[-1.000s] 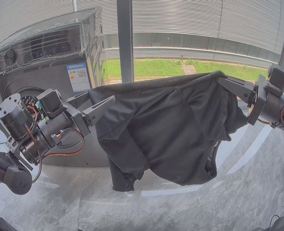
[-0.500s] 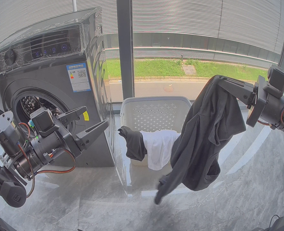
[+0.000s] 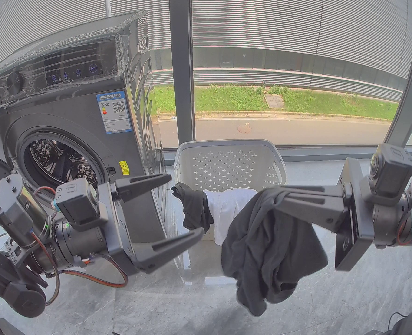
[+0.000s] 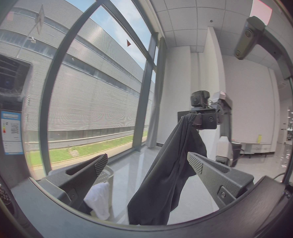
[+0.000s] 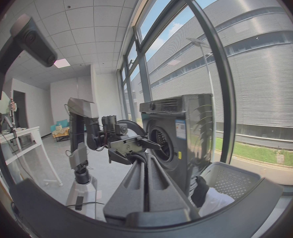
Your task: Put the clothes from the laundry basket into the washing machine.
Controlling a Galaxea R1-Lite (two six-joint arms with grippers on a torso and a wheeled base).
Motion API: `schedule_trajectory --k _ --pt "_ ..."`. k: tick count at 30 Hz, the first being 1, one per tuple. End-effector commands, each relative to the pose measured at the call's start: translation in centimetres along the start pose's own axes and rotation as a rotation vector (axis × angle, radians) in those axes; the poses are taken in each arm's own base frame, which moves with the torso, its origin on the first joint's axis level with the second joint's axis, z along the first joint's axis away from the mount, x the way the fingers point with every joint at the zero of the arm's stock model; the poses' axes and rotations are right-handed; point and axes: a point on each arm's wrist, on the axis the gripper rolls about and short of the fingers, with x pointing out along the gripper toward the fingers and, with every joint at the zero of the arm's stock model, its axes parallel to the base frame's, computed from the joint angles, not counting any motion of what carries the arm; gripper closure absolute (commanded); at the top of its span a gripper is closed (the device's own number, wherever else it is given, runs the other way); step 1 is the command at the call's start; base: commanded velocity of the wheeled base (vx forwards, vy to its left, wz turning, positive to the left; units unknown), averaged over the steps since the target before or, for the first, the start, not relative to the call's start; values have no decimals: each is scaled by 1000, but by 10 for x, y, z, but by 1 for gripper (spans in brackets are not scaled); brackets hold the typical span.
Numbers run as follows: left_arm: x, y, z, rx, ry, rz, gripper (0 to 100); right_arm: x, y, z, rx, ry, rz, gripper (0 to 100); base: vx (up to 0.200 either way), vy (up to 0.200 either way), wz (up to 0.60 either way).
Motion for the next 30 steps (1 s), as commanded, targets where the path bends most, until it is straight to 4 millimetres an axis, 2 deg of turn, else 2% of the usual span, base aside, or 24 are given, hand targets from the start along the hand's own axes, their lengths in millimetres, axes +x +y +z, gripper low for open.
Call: schedule_trajectory --k 1,4,7,11,13,22,23,30 --pt "14 -22 -9 -30 22 -124 0 10 15 -13 21 48 80 100 0 0 0" --pt "22 -34 -14 -48 35 -181 0 15 19 -17 27 65 102 100 0 0 0" --pt "29 -34 -23 -63 59 -195 0 18 21 -19 29 71 115 100 0 0 0" --pt "32 -37 -24 -64 58 -213 0 19 22 -19 29 73 118 100 0 0 0" --pt "40 -48 -28 -78 67 -266 0 23 25 -20 31 79 138 100 0 0 0" --pt "50 -41 -42 -91 100 -245 0 29 36 -19 31 75 187 100 0 0 0" --pt "50 -41 -42 -92 99 -245 100 29 36 -18 31 74 187 100 0 0 0" --pt "56 -38 -39 -83 80 -234 100 29 36 -17 31 71 184 100 0 0 0"
